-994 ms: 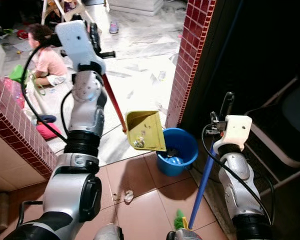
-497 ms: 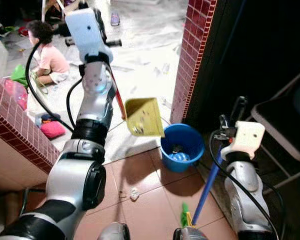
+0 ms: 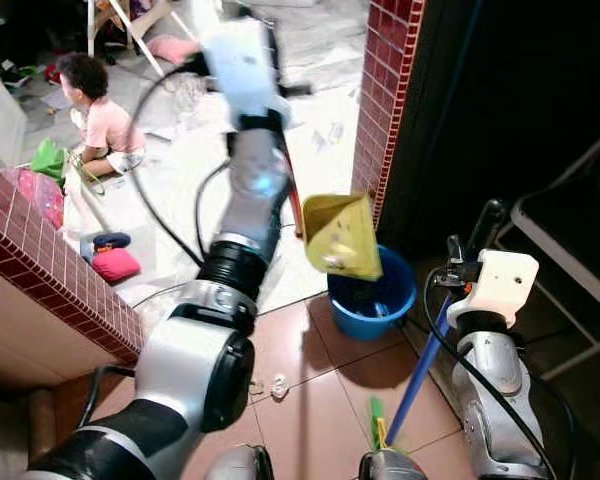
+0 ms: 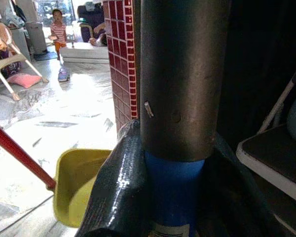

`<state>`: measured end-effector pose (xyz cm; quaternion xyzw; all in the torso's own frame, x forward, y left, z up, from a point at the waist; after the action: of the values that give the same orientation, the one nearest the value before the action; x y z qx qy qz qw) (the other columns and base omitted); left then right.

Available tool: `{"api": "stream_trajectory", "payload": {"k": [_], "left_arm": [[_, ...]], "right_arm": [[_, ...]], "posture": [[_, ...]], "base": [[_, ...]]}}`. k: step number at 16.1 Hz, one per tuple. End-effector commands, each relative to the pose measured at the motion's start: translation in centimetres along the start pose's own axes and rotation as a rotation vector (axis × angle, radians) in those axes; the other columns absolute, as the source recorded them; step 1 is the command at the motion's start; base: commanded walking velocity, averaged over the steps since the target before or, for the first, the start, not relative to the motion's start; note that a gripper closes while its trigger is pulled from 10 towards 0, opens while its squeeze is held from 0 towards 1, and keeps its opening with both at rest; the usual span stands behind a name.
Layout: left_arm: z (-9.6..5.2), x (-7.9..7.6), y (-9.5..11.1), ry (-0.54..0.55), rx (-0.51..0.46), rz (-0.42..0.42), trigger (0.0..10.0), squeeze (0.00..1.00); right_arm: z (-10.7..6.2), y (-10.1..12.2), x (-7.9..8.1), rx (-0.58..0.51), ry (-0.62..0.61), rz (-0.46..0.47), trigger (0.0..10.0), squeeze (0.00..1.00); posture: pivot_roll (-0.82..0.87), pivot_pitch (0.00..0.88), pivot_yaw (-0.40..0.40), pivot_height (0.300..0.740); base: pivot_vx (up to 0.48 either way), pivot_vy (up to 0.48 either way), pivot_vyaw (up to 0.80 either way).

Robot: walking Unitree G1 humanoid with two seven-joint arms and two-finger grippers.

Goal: Sweep floor

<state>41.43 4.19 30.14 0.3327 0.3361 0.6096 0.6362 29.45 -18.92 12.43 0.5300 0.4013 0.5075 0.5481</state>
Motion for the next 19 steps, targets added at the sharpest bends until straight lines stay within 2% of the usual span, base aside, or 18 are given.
{"api": "stream_trajectory", "payload": {"k": [1, 5, 10, 11, 12, 14, 15, 16, 17, 19], "left_arm": [[0.9, -0.5, 3.9, -0.009, -0.178, -0.009, 10.0, 0.00], [0.3, -2.2, 4.6, -0.054, -0.244, 0.046, 10.0, 0.00], [-0.9, -4.2, 5.5, -0.127, -0.317, 0.048, 10.0, 0.00], [-1.1, -4.2, 5.2, -0.129, -0.307, 0.050, 10.0, 0.00], [-1.0, -3.5, 4.9, -0.114, -0.293, 0.065, 10.0, 0.00], [0.4, 0.0, 5.9, -0.038, -0.323, 0.139, 10.0, 0.00], [1.1, 2.0, 6.7, -0.010, -0.351, 0.214, 10.0, 0.00], [1.3, 3.2, 6.9, 0.001, -0.355, 0.253, 10.0, 0.00], [1.5, 5.3, 6.9, 0.013, -0.352, 0.317, 10.0, 0.00], [1.3, 8.2, 5.8, 0.047, -0.292, 0.387, 10.0, 0.00]], "right_arm": [[-0.4, -1.1, 0.0, 0.054, -0.011, 0.001, 10.0, 0.00], [-0.4, -1.0, -0.3, 0.052, -0.020, -0.004, 10.0, 0.00], [-0.3, -1.0, -0.1, 0.053, -0.016, -0.002, 10.0, 0.00], [-0.3, -1.0, -0.1, 0.053, -0.016, -0.003, 10.0, 0.00], [-0.1, -1.0, -0.1, 0.052, -0.013, -0.003, 10.0, 0.00], [0.4, -1.0, 0.3, 0.051, 0.005, 0.006, 10.0, 0.00], [0.8, -1.3, 0.8, 0.057, 0.026, 0.020, 10.0, 0.00], [1.1, -1.4, 1.4, 0.061, 0.043, 0.031, 10.0, 0.00], [1.5, -1.6, 2.4, 0.066, 0.075, 0.047, 10.0, 0.00], [2.1, -1.6, 3.3, 0.069, 0.110, 0.066, 10.0, 0.00]], "posture": [[-0.19, 0.104, 0.127, 0.740], [-0.20, 0.102, 0.130, 0.740], [-0.20, 0.097, 0.129, 0.740], [-0.19, 0.095, 0.127, 0.740], [-0.19, 0.091, 0.123, 0.740], [-0.16, 0.074, 0.103, 0.740], [-0.14, 0.065, 0.092, 0.740], [-0.12, 0.060, 0.083, 0.740], [-0.10, 0.053, 0.073, 0.740], [-0.07, 0.043, 0.053, 0.740]], "base": [[0.000, 0.000, 0.00], [0.000, 0.000, 0.00], [0.000, 0.000, 0.00], [0.000, 0.000, 0.00], [0.000, 0.000, 0.00], [0.000, 0.000, 0.00], [0.000, 0.000, 0.00], [0.000, 0.000, 0.00], [0.000, 0.000, 0.00], [0.000, 0.000, 0.00]]}}
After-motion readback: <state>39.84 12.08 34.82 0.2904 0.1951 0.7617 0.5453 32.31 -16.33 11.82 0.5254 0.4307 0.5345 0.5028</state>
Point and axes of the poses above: a point about 5 cm out from each wrist's last joint towards the gripper, its own z axis pointing out of the wrist towards the gripper, its own y axis along the axis of the wrist's last joint, x = y × z, the point moved 4 cm from there along z, pointing out of the wrist towards the gripper, and after that the axes turned 8 degrees about z, right-handed, at the moved point
